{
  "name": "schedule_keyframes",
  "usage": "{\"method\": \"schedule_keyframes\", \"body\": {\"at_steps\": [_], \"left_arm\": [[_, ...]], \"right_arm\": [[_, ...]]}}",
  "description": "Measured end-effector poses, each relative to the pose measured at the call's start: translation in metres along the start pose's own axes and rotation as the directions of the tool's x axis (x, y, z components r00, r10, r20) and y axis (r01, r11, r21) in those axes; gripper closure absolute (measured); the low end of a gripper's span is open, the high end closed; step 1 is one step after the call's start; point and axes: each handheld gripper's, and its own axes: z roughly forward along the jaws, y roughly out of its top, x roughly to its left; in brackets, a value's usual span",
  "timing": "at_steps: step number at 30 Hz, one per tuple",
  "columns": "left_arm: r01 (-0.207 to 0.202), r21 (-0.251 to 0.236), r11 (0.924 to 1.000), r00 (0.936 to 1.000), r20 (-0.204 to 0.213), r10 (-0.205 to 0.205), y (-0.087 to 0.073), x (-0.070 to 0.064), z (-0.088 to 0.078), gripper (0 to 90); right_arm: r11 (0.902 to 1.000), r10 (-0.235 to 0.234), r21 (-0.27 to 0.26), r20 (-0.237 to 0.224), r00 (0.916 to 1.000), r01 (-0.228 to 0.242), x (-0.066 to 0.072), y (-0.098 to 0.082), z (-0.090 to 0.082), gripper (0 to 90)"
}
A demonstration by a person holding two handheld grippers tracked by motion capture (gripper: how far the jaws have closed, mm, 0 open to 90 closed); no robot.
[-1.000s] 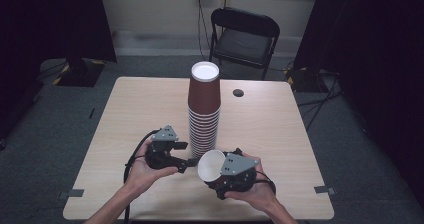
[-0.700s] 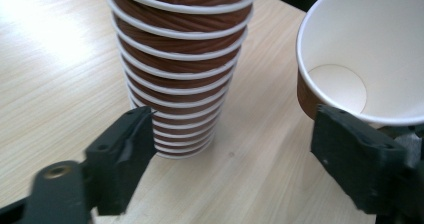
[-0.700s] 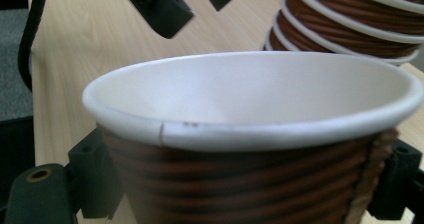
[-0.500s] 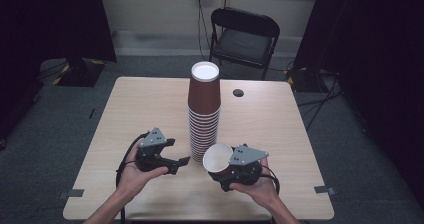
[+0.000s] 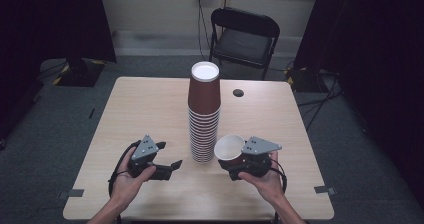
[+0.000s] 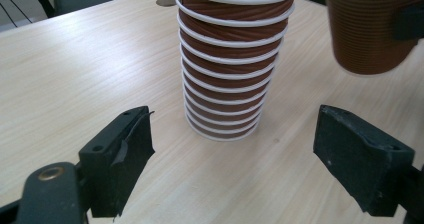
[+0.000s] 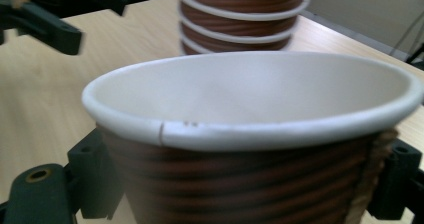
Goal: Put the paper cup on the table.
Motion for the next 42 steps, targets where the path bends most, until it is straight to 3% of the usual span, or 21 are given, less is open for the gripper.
{"method": "schedule_keyframes", "body": {"at_steps": [2, 4, 7, 13, 16, 20, 25, 28, 32, 42], "left_arm": [[0.002, 0.011, 0.9999, 1.0000, -0.008, -0.002, -0.004, 0.001, -0.002, 15.6], [0.046, 0.001, 0.9989, 0.9988, 0.015, -0.046, -0.009, 0.003, -0.005, 15.6], [0.034, -0.008, 0.9994, 0.9994, -0.012, -0.034, -0.016, 0.004, -0.011, 15.7], [0.078, 0.003, 0.9969, 0.9962, -0.038, -0.078, -0.032, 0.013, -0.017, 15.8], [0.116, 0.021, 0.9930, 0.9916, -0.060, -0.115, -0.040, 0.019, -0.016, 15.7], [0.140, 0.042, 0.9892, 0.9886, -0.061, -0.138, -0.045, 0.027, -0.015, 16.0], [0.149, 0.032, 0.9883, 0.9865, -0.073, -0.146, -0.045, 0.031, -0.014, 15.8], [0.145, 0.025, 0.9891, 0.9883, -0.050, -0.144, -0.043, 0.032, -0.015, 15.9], [0.146, 0.007, 0.9893, 0.9879, -0.054, -0.145, -0.042, 0.033, -0.020, 16.2], [0.117, 0.026, 0.9928, 0.9917, -0.056, -0.115, -0.047, 0.033, -0.018, 16.1]], "right_arm": [[0.9998, 0.022, -0.005, 0.011, 0.9997, -0.022, -0.005, 0.000, 0.000, 11.8], [0.9996, 0.028, -0.003, 0.033, 0.9990, -0.028, -0.009, -0.001, 0.001, 11.8], [0.9982, 0.060, -0.011, 0.036, 0.9976, -0.060, -0.016, -0.002, 0.003, 11.8], [0.9947, 0.102, -0.017, 0.071, 0.9923, -0.101, -0.028, -0.003, 0.009, 11.8], [0.9927, 0.120, -0.027, 0.088, 0.9890, -0.118, -0.035, -0.004, 0.012, 11.8], [0.9893, 0.145, -0.036, 0.108, 0.9836, -0.142, -0.046, -0.004, 0.014, 11.8], [0.9821, 0.183, -0.069, 0.131, 0.9743, -0.176, -0.063, -0.002, 0.019, 11.8], [0.9776, 0.202, -0.090, 0.141, 0.9693, -0.190, -0.073, 0.000, 0.022, 11.7], [0.9726, 0.219, -0.118, 0.173, 0.9605, -0.200, -0.084, 0.003, 0.026, 11.7], [0.9665, 0.251, -0.119, 0.252, 0.9346, -0.227, -0.105, 0.002, 0.054, 11.6]]}}
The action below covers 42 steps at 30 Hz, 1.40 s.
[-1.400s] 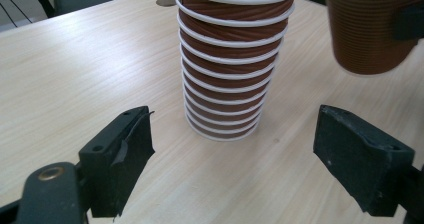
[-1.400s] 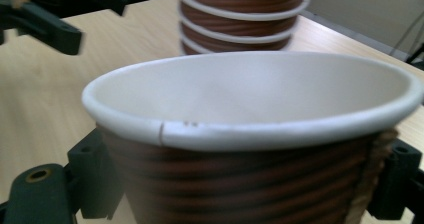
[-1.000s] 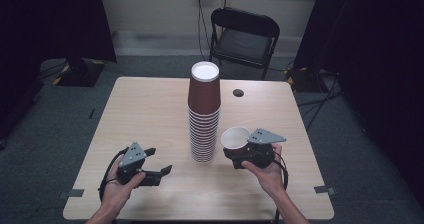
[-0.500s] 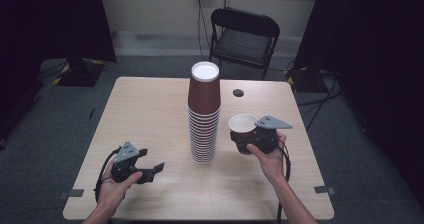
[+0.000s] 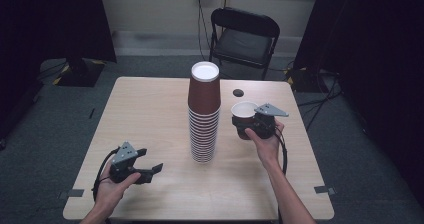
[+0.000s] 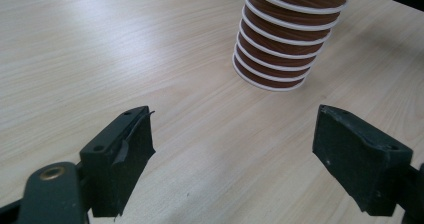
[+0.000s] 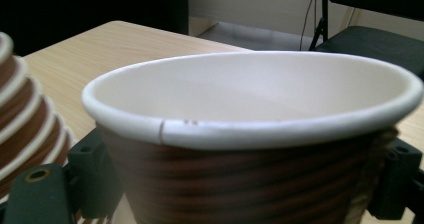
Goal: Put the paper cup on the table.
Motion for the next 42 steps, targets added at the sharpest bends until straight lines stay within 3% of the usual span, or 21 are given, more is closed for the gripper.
{"method": "schedule_keyframes", "body": {"at_steps": [12, 21, 29, 36, 42], "left_arm": [[-0.007, 0.020, 0.9998, 0.9999, -0.009, 0.007, -0.001, -0.001, 0.002, 16.1], [-0.034, 0.018, 0.9993, 0.9994, 0.007, 0.034, -0.002, -0.006, 0.002, 16.1], [-0.017, 0.021, 0.9996, 0.9998, -0.012, 0.018, -0.002, -0.002, 0.002, 16.0], [-0.026, 0.027, 0.9993, 0.9996, -0.008, 0.026, -0.002, -0.004, 0.003, 16.0], [-0.029, 0.029, 0.9992, 0.9995, -0.008, 0.029, -0.001, -0.005, 0.003, 16.3]], "right_arm": [[0.9972, 0.065, 0.035, 0.027, 0.9975, -0.066, -0.006, -0.016, 0.041, 11.6], [0.9975, 0.069, 0.017, 0.012, 0.9975, -0.069, -0.002, -0.025, 0.050, 11.7], [0.9975, 0.070, -0.007, 0.020, 0.9973, -0.070, -0.002, -0.038, 0.041, 11.7], [0.9980, 0.045, 0.043, 0.020, 0.9988, -0.046, 0.001, -0.045, 0.022, 11.4], [0.9980, 0.031, 0.054, 0.019, 0.9994, -0.032, 0.002, -0.048, 0.017, 10.8]]}}
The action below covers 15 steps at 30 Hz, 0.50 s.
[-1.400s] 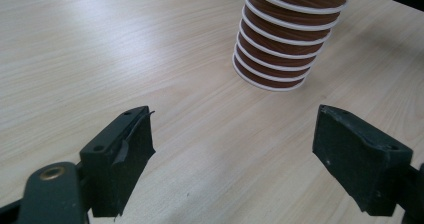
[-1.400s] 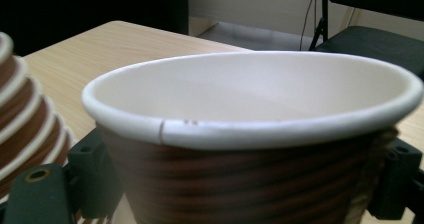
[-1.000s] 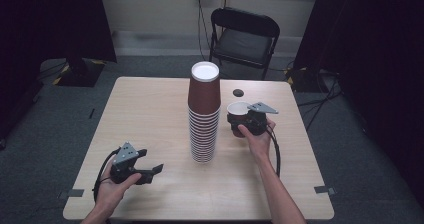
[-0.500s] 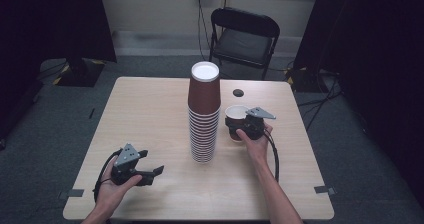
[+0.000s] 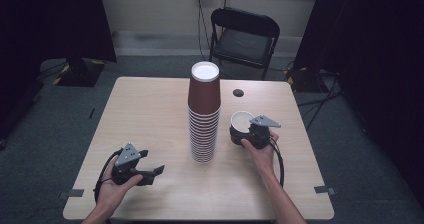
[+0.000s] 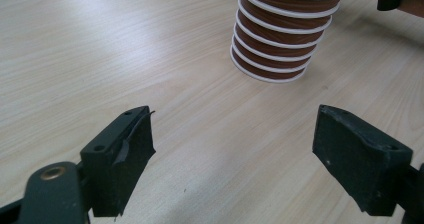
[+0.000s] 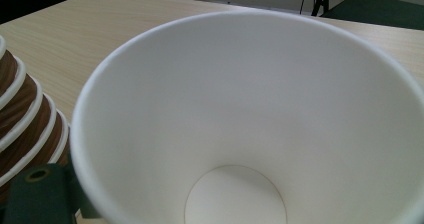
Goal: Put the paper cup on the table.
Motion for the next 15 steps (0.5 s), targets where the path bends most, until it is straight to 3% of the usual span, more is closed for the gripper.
{"method": "schedule_keyframes", "body": {"at_steps": [5, 15], "left_arm": [[0.001, 0.000, 1.0000, 1.0000, 0.000, -0.001, -0.001, 0.001, 0.000, 16.4], [-0.001, 0.010, 0.9999, 1.0000, -0.006, 0.002, -0.001, 0.001, 0.001, 16.7]], "right_arm": [[0.9998, 0.017, -0.004, -0.013, 0.9998, -0.017, -0.001, -0.003, 0.001, 10.1], [0.9966, 0.038, 0.075, -0.041, 0.9984, -0.035, -0.005, -0.013, 0.005, 12.6]]}}
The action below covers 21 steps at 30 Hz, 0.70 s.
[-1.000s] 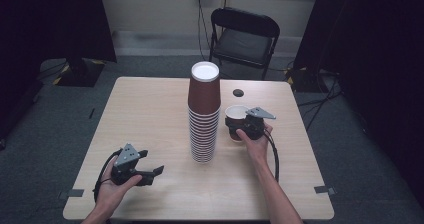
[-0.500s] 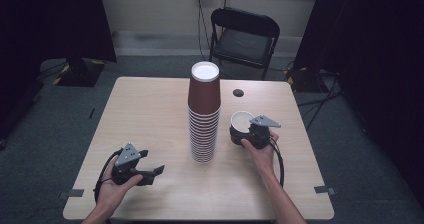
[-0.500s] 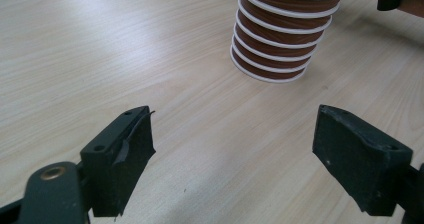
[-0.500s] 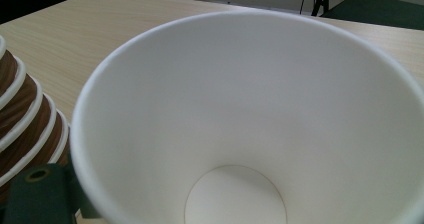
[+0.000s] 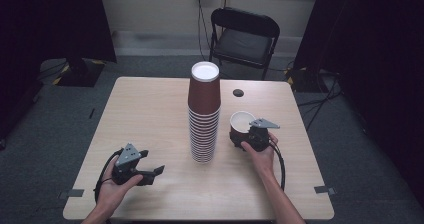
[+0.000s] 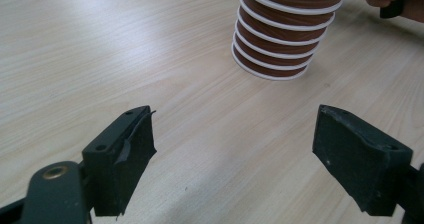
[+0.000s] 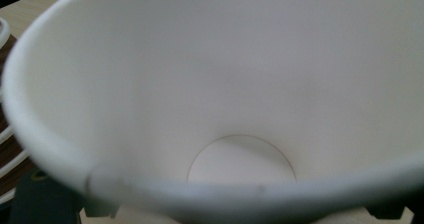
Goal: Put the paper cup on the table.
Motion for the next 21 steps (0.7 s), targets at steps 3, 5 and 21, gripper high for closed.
{"method": "schedule_keyframes", "body": {"at_steps": [3, 5, 21], "left_arm": [[0.006, 0.001, 1.0000, 1.0000, -0.001, -0.006, 0.000, 0.000, 0.000, 16.6], [0.003, 0.003, 1.0000, 1.0000, -0.006, -0.003, 0.000, 0.001, 0.000, 16.6], [0.028, 0.011, 0.9995, 0.9992, -0.030, -0.028, -0.001, 0.005, 0.000, 16.7]], "right_arm": [[0.9996, 0.007, 0.028, -0.009, 0.9999, -0.006, -0.001, -0.002, 0.000, 12.9], [0.9994, -0.003, 0.034, -0.004, 1.0000, 0.003, -0.001, -0.003, -0.002, 13.0], [0.9969, 0.001, 0.079, -0.009, 1.0000, 0.000, -0.011, -0.007, -0.037, 13.4]]}}
